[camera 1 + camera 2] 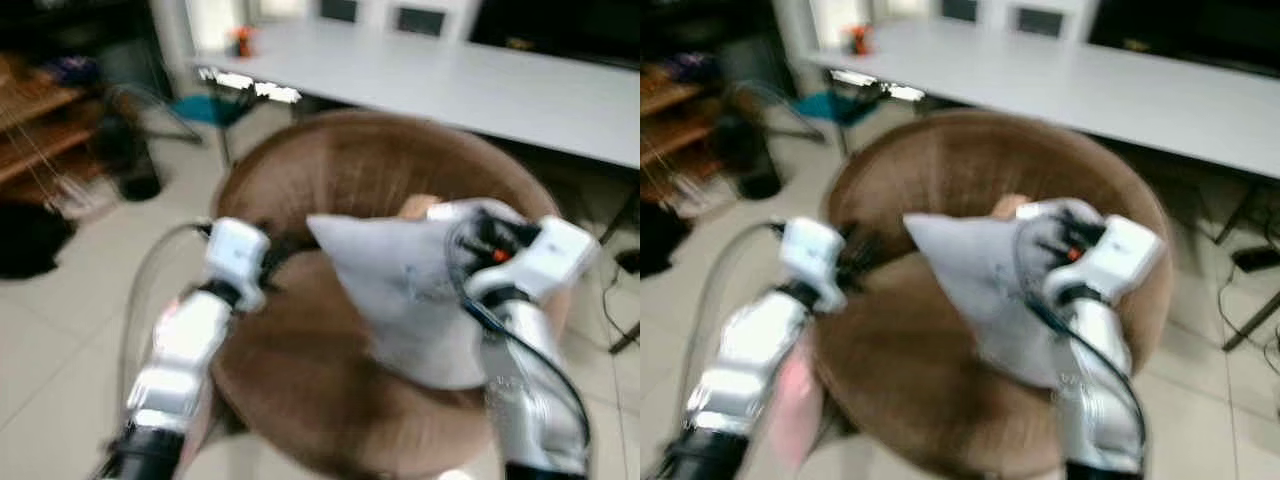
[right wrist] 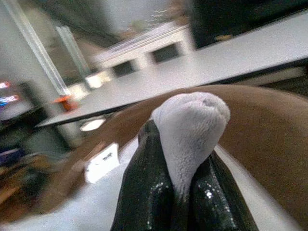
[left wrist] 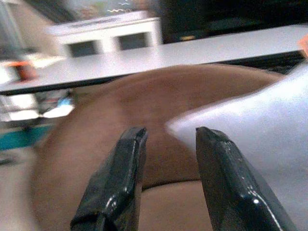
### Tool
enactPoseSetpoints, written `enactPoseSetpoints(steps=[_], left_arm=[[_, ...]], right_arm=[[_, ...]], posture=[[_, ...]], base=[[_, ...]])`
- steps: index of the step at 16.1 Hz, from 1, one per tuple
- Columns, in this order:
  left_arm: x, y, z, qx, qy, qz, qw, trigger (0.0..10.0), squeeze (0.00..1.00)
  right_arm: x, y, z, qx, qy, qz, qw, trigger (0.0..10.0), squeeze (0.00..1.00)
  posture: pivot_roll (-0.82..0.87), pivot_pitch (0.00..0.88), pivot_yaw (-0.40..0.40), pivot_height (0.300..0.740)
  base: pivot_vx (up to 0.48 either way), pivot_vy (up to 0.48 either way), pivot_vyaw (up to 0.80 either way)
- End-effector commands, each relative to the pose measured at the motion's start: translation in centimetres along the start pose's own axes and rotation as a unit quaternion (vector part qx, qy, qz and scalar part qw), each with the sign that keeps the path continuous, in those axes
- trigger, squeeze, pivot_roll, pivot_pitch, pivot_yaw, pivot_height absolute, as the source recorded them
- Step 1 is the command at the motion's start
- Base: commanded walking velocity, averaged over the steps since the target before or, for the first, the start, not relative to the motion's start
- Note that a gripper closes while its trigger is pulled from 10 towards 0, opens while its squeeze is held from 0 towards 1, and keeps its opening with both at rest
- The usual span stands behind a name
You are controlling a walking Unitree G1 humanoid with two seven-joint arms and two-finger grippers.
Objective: Move the pillow to the sofa from floor
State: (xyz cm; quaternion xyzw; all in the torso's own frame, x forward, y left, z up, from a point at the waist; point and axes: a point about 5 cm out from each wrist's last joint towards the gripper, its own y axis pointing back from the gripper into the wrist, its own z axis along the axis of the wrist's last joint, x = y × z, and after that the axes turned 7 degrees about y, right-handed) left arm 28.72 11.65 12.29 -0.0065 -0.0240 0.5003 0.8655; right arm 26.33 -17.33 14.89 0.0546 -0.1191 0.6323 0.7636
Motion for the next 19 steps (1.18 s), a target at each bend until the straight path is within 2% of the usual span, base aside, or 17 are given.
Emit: enactPoseSetpoints(steps=[1,3,5,7,11,15,19], left_arm=[[0.9,0.6,0.1,0.009,-0.013,0.004,1.000,10.0,0.00],[0.1,1.1,-1.0,0.043,-0.010,-0.034,0.998,10.0,0.00],[-0.2,1.5,-1.2,0.058,0.015,-0.049,0.997,10.0,0.00],[-0.7,2.3,-1.3,0.059,0.003,-0.080,0.995,10.0,0.00],[-0.3,3.1,-1.0,0.063,0.000,-0.085,0.994,10.0,0.00],[0.0,3.9,-0.8,0.072,-0.013,-0.098,0.992,10.0,0.00],[0.0,4.2,-0.8,0.078,-0.016,-0.101,0.992,10.0,0.00]], right_arm=[[1.3,-0.2,1.4,-0.032,-0.010,0.024,0.999,10.0,0.00],[1.8,-0.1,1.2,-0.025,-0.008,0.038,0.999,10.0,0.00],[2.6,-0.1,1.5,-0.026,-0.008,0.057,0.998,10.0,0.00],[3.2,-0.1,1.6,-0.022,-0.025,0.066,0.997,10.0,0.00],[4.7,-0.5,2.0,-0.013,-0.040,0.082,0.996,10.0,0.00],[6.8,-1.2,3.7,-0.010,-0.065,0.091,0.994,10.0,0.00],[8.0,-2.1,5.0,-0.011,-0.076,0.104,0.992,10.0,0.00]], posture=[[0.04,0.017,-0.035,0.740],[0.04,0.018,-0.037,0.740],[0.05,0.016,-0.041,0.740],[0.06,0.016,-0.048,0.740],[0.08,0.019,-0.054,0.740],[0.10,0.049,-0.049,0.740],[0.11,0.060,-0.050,0.740]], base=[[0.307,0.000,0.00],[0.000,0.000,0.00],[0.000,0.000,0.00],[0.000,0.000,0.00],[0.000,0.000,0.00],[0.000,0.000,0.00],[0.000,0.000,0.00]])
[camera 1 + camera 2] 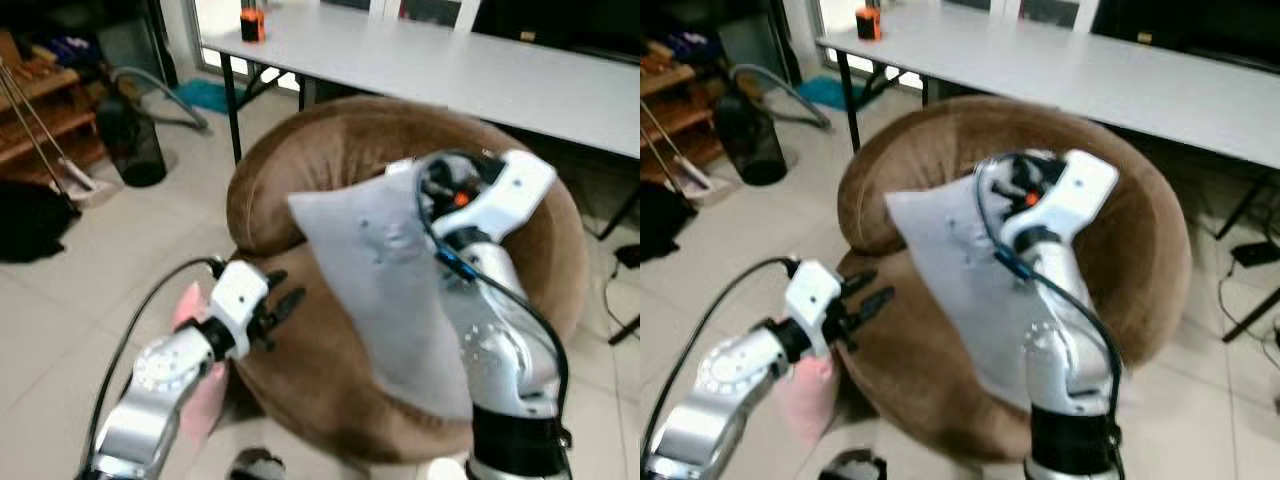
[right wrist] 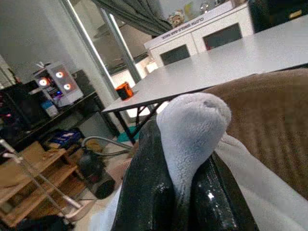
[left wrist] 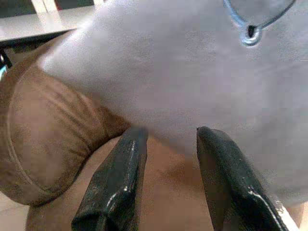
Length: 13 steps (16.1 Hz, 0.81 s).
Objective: Move the pillow to the sofa from floor
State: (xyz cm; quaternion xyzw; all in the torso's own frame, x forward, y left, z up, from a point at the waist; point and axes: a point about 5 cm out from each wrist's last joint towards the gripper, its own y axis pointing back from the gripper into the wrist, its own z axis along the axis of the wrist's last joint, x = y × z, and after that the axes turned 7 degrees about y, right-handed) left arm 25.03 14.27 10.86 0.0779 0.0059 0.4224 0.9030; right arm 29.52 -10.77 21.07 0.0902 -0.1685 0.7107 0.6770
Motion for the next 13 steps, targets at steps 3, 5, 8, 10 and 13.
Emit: enactPoseSetpoints(steps=[3,5,8,10,13], left_arm=[[0.3,-0.5,0.6,-0.004,-0.020,0.034,0.999,10.0,0.00],[0.2,-0.5,0.8,-0.004,-0.024,0.025,0.999,10.0,0.00],[0.0,-0.2,0.8,0.006,-0.026,-0.005,1.000,10.0,0.00],[0.3,0.6,0.4,0.038,-0.057,-0.021,0.997,10.0,0.00],[1.2,0.8,0.7,0.038,-0.065,-0.012,0.997,10.0,0.00]], right_arm=[[-1.2,-1.5,0.5,-0.010,-0.003,-0.033,0.999,10.0,0.00],[-2.0,-2.3,-0.1,0.003,-0.023,-0.054,0.998,10.0,0.00],[-3.9,-4.6,-2.4,0.043,-0.027,-0.103,0.993,10.0,0.00],[-4.9,-7.0,-4.2,0.089,-0.055,-0.145,0.984,10.0,0.00],[-6.3,-8.6,-5.0,0.131,-0.046,-0.233,0.963,10.0,0.00]], posture=[[0.12,0.068,-0.057,0.740],[0.12,0.078,-0.053,0.740],[0.14,0.092,-0.042,0.740],[0.17,0.115,-0.026,0.740],[0.19,0.124,-0.026,0.740]], base=[[0.000,0.000,0.00],[0.000,0.000,0.00],[0.000,0.000,0.00],[0.000,0.000,0.00],[0.000,0.000,0.00]])
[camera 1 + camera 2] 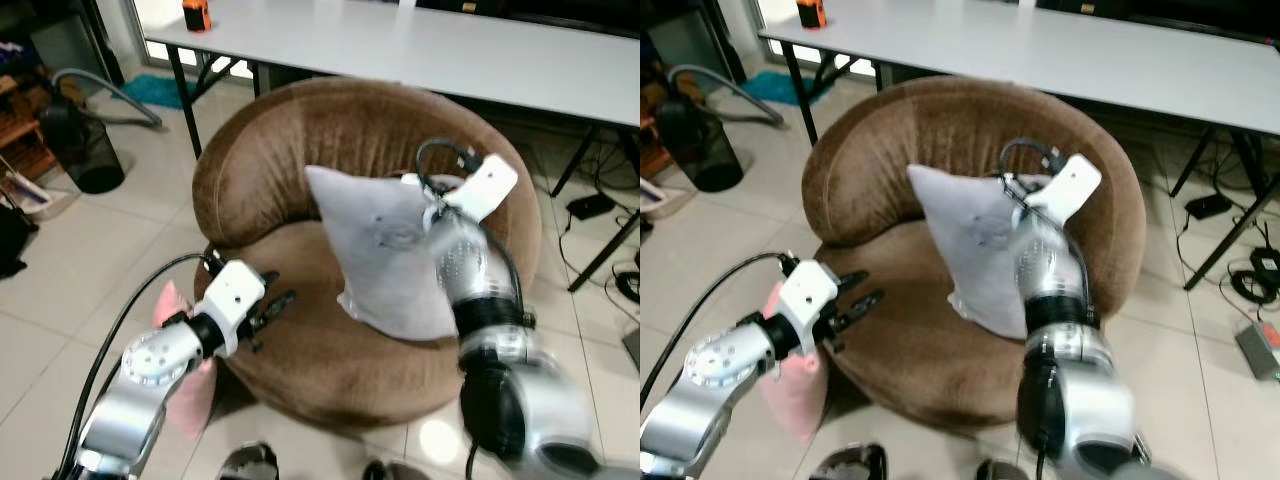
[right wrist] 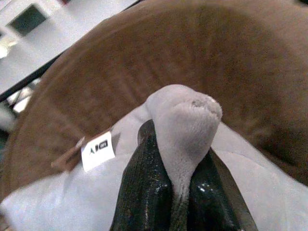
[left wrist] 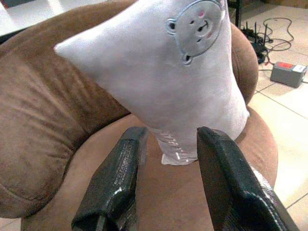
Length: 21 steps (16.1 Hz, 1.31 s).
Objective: Move the pillow to the sofa from floor
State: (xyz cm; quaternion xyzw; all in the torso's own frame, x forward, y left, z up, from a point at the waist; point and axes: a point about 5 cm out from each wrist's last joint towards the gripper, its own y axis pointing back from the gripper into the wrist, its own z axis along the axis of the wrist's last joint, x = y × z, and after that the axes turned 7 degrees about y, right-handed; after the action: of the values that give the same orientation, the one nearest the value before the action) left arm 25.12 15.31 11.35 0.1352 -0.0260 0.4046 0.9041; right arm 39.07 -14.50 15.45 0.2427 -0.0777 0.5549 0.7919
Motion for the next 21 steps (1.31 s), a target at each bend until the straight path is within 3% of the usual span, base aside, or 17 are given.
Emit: enactPoseSetpoints(steps=[1,2,5,10,11,12,13,15,17,18,21], left_arm=[[0.6,0.2,0.5,-0.002,-0.013,0.005,1.000,10.0,0.00],[0.9,0.3,0.8,-0.007,-0.020,0.012,1.000,10.0,0.00],[1.7,0.6,1.4,-0.023,-0.028,0.041,0.999,10.0,0.00],[2.3,-0.1,2.0,-0.042,-0.039,0.071,0.996,10.0,0.00],[2.8,-0.5,2.1,-0.046,-0.040,0.094,0.994,10.0,0.00],[3.0,-1.0,2.0,-0.040,-0.032,0.107,0.993,10.0,0.00],[3.0,-1.6,1.8,-0.040,-0.022,0.115,0.992,10.0,0.00],[2.7,-2.5,1.4,-0.042,-0.012,0.123,0.991,10.0,0.00],[2.2,-3.2,0.8,-0.039,0.015,0.136,0.990,10.0,0.00],[1.6,-3.4,0.3,-0.039,0.025,0.133,0.990,10.0,0.00],[0.7,-3.3,-0.3,-0.036,0.026,0.122,0.992,10.0,0.00]], right_arm=[[-0.3,-0.4,0.4,-0.005,-0.011,-0.018,1.000,10.0,0.00],[-0.2,-0.8,1.3,-0.013,-0.034,0.001,0.999,10.0,1.00],[1.1,-1.2,4.1,-0.063,-0.040,0.086,0.993,10.0,1.00],[1.7,-1.2,7.2,-0.134,-0.040,0.133,0.981,10.0,1.00],[1.7,-1.1,7.9,-0.149,-0.026,0.139,0.979,10.0,0.72],[1.8,-1.1,8.2,-0.160,-0.001,0.145,0.976,10.0,0.00],[1.8,-1.0,7.7,-0.166,0.065,0.154,0.972,10.0,0.00],[0.9,-0.9,5.7,-0.169,0.138,0.166,0.962,10.0,0.00],[-0.9,-0.3,2.8,-0.167,0.139,0.180,0.959,10.0,0.00],[-3.4,2.2,-0.8,-0.169,0.159,0.183,0.955,10.0,0.00],[-6.1,6.4,-4.8,-0.146,0.199,0.183,0.952,10.0,0.00]], posture=[[0.20,0.132,-0.029,0.740],[0.20,0.132,-0.029,0.740],[0.22,0.138,-0.047,0.740],[0.22,0.115,-0.056,0.740],[0.22,0.111,-0.057,0.740],[0.22,0.103,-0.057,0.740],[0.20,0.089,-0.058,0.740],[0.16,0.068,-0.050,0.740],[0.13,0.057,-0.041,0.740],[0.09,0.045,-0.013,0.740],[0.06,0.038,0.007,0.740]], base=[[0.000,0.000,0.00],[0.000,0.000,0.00],[0.000,0.000,0.00],[0.000,0.000,0.00],[0.000,0.000,0.00],[0.000,0.000,0.00],[0.000,0.000,0.00],[0.000,0.000,0.00],[0.000,0.000,0.00],[0.000,0.000,0.00],[0.000,0.211,0.00]])
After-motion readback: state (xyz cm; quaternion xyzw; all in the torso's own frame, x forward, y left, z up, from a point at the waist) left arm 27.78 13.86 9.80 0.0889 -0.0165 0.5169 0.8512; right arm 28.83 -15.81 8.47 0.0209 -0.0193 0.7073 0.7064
